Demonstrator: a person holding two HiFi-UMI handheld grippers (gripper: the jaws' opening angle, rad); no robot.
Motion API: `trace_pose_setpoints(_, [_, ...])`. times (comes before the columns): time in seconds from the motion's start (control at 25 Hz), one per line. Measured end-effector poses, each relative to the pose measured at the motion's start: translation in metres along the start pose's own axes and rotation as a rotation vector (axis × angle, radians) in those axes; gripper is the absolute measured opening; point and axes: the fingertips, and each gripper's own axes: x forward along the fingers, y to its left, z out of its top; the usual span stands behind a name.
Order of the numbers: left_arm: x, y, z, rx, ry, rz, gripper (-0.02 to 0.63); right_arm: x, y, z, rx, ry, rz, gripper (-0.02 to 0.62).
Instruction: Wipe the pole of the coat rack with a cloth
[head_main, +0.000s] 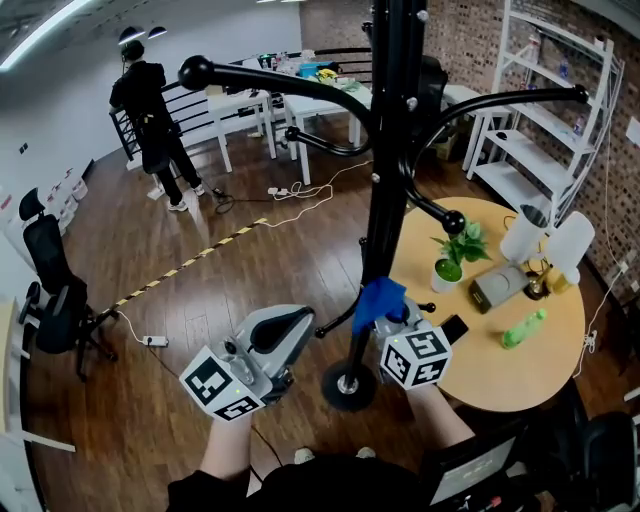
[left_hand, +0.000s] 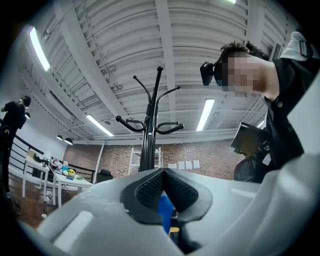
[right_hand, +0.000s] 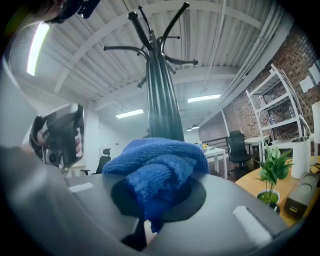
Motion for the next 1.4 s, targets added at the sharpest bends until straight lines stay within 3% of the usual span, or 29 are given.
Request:
trace_pose_setpoints(0.24, [-0.009, 0.003, 0.014, 0.03, -0.034, 0.022, -0.008, -0.007, 0.019, 0.134, -0.067, -0.252, 0.06, 0.023])
trace_pose_setpoints(0.36, [-0.015, 0.004, 0.022, 0.044, -0.055, 0.037, -0.008, -0.009, 0.028, 0.189, -0.116, -0.326, 0.09, 0.023])
trace_pose_setpoints(0.48, [-0.019, 0.003, 0.025, 0.053, -0.062, 0.042, -0.008, -0.013, 0.034, 0.228, -0.155, -0.377, 0.101, 0.023])
trace_pose_setpoints(0.6, [-0.021, 0.001, 0.025, 0.055, -0.063, 0.042, -0.008, -0.013, 0.038, 0.238, -0.177, -0.402, 0.103, 0.023])
trace_pose_setpoints(0.72, [-0.023, 0.001, 0.023, 0.05, -0.053, 0.04, -0.008, -0.014, 0.037, 0.223, -0.177, -0.395, 0.086, 0.023])
trace_pose_setpoints(0.88, [-0.024, 0.0, 0.02, 0.039, -0.044, 0.037, -0.008, -0.01, 0.03, 0.17, -0.166, -0.303, 0.07, 0.023])
trace_pose_setpoints(1.2, [-0.015, -0.003, 0.007, 0.043, 0.01, 0.027, -0.008, -0.001, 0.006, 0.033, -0.076, -0.069, 0.014, 0.023])
trace_pose_setpoints(1.4, [-0.014, -0.008, -0.001, 0.024, 0.023, 0.017, -0.008, 0.003, -0.009, -0.064, -0.017, 0.143, -0.013, 0.023])
